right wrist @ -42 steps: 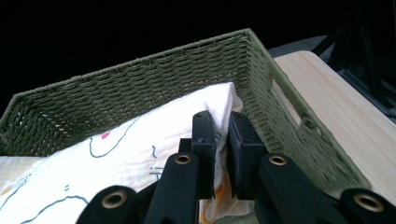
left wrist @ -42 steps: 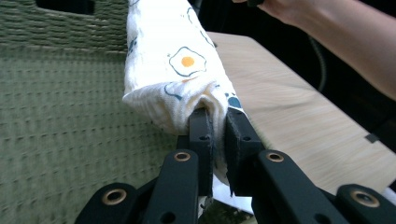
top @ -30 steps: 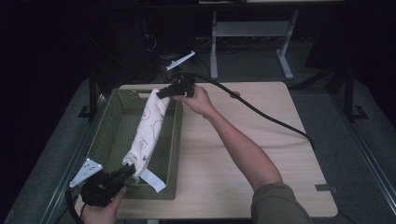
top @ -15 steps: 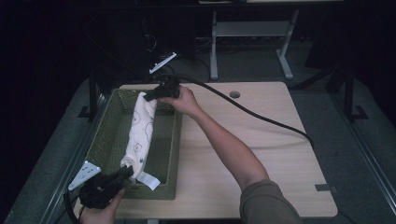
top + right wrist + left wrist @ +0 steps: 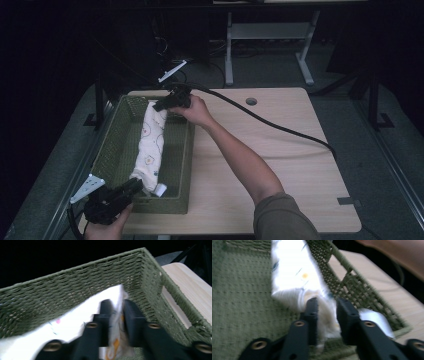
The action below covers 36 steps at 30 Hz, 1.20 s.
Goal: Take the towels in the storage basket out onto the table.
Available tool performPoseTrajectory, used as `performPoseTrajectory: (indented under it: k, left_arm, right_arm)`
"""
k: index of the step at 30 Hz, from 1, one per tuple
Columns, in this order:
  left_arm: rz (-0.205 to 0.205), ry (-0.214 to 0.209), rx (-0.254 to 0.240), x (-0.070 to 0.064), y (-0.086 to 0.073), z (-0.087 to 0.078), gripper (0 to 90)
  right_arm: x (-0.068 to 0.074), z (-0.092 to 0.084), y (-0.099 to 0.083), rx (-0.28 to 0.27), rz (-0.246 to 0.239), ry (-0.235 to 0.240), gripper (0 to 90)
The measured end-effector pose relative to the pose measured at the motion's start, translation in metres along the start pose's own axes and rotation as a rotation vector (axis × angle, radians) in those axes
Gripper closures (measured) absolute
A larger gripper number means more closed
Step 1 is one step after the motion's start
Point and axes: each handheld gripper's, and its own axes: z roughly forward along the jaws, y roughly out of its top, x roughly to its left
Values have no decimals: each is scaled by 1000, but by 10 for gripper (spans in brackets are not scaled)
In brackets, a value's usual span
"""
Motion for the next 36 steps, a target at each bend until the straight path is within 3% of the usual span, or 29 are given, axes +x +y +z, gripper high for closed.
performPoseTrajectory:
  k: [3,6,8,14,17,20,36]
  left_arm:
    - [9,5,-9,-3,0,-3,638]
    - [47,10,1,-9,0,-4,650]
    - [53,11,0,-11,0,-4,649]
    - [103,-4,-3,-23,5,2,653]
    - [107,-14,5,-25,7,5,649]
    - [116,-25,1,-30,8,7,645]
    - [135,-74,26,-47,17,23,583]
  right_arm:
    - [-2,2,-1,8,24,-5,589]
    - [-1,3,-4,41,-8,-20,556]
    - [1,2,-4,45,-3,-21,556]
    - [12,-14,-1,33,-52,-13,534]
    - [16,-19,-1,33,-56,-8,527]
    - [18,-35,-6,-6,-45,8,509]
    - [18,-73,-32,-13,-41,-7,449]
